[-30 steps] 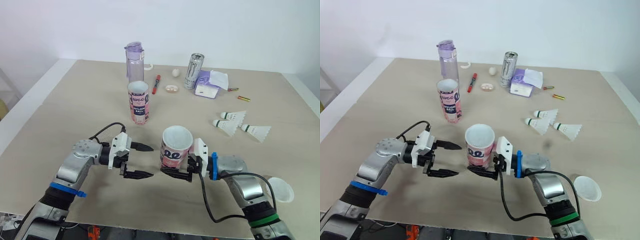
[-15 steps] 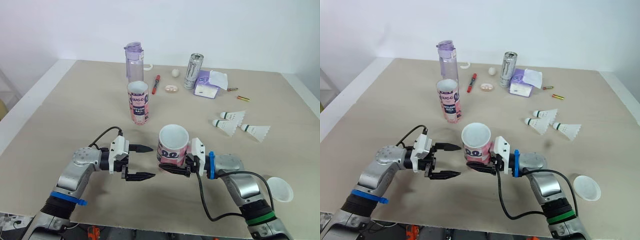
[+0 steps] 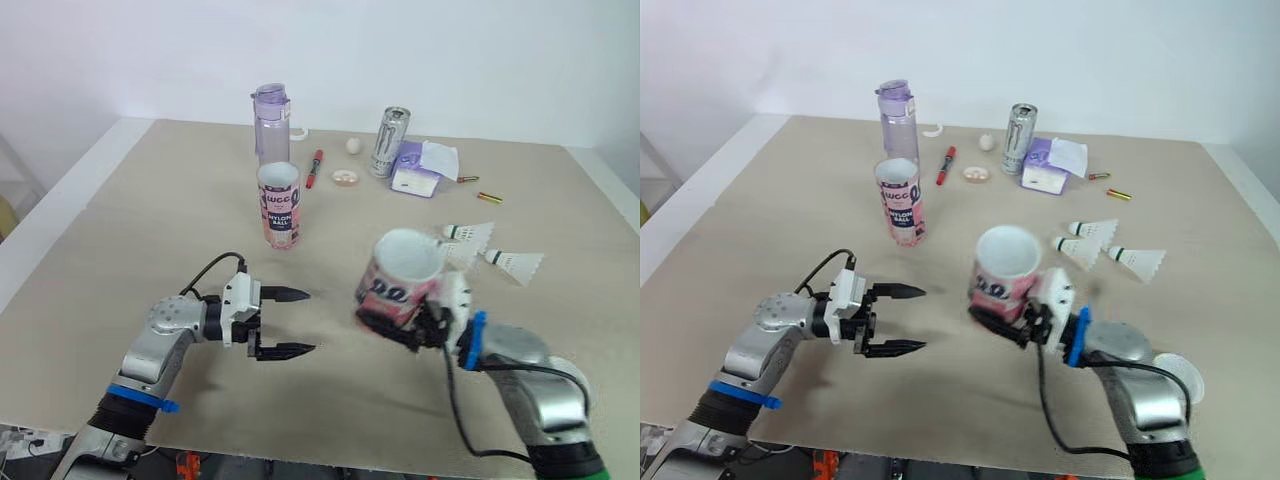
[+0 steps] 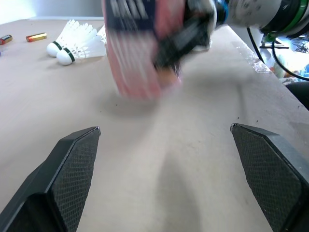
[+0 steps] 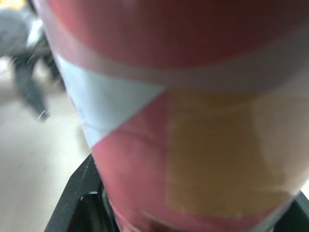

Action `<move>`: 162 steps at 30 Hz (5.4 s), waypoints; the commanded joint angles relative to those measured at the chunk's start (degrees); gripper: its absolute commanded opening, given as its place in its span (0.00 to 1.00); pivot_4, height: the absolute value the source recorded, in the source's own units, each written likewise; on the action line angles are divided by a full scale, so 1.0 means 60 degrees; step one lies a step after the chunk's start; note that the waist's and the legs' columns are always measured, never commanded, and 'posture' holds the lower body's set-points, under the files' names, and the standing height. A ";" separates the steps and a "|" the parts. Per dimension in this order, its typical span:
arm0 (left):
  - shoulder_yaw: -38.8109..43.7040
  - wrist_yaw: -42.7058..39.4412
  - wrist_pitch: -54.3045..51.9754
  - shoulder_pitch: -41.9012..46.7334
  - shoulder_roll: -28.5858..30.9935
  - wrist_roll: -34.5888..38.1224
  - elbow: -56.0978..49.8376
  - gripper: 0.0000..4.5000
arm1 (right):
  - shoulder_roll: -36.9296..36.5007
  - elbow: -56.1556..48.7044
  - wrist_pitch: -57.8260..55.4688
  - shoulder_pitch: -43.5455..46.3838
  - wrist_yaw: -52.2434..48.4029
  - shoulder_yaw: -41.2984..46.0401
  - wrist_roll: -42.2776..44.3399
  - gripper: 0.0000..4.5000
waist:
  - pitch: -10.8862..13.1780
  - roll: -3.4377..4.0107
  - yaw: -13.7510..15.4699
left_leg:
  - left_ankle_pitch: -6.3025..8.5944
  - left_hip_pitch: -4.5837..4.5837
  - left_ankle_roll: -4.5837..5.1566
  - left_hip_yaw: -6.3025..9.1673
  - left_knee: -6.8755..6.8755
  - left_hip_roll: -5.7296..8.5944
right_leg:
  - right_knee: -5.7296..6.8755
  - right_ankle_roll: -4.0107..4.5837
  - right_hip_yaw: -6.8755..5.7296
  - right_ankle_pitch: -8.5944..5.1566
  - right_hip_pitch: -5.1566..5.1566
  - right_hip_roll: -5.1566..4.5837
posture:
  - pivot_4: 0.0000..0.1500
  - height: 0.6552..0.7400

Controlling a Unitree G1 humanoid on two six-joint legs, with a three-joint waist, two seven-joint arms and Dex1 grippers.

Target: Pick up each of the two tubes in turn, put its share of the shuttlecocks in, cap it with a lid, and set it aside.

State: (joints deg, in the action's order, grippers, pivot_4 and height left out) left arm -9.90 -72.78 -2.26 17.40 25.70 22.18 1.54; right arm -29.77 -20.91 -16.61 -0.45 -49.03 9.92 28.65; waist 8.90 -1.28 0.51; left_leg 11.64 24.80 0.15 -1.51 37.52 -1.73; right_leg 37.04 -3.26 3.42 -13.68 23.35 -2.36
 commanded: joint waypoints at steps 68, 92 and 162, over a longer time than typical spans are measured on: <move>-0.0569 -0.0245 0.0252 0.0498 -0.0416 -0.0254 0.0203 1.00 | 0.1299 -0.0102 -0.1010 -0.4315 0.6046 0.6275 0.0853 0.99 | -0.0018 0.0072 -0.0290 | 0.0004 -0.0058 0.0001 -0.0076 -0.0057 -0.0007 | -0.0008 -0.0065 0.0138 -0.0029 0.0015 -0.0011 | 1.00 1.00; 0.0974 0.3835 -0.0432 0.0154 -0.0724 -0.0946 0.0107 1.00 | -0.1835 0.1177 0.0849 -0.0273 -0.1032 0.1032 0.0520 0.99 | 0.0038 -0.0023 -0.0290 | 0.0004 -0.0047 0.0000 -0.0059 -0.0043 0.0010 | -0.0017 -0.0078 0.0113 -0.0023 0.0000 0.0001 | 1.00 1.00; 0.1686 0.5249 0.1800 0.6727 -0.1990 -0.2935 1.0586 1.00 | -0.1085 0.3637 0.1854 0.2883 -0.1927 -0.0653 -0.0660 0.99 | 0.0044 -0.0033 -0.0273 | 0.0004 -0.0014 -0.0006 -0.0026 -0.0029 0.0031 | -0.0009 -0.0074 0.0071 0.0042 0.0004 0.0019 | 1.00 1.00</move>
State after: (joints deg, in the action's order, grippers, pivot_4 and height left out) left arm -0.09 -41.53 6.74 55.54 13.95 5.22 64.64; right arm -35.90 3.38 -5.56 16.62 -60.92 5.15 24.28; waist 9.16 -1.47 -1.13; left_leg 11.67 24.72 0.12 -1.66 37.35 -1.54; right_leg 36.99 -3.70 3.84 -13.42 23.37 -2.25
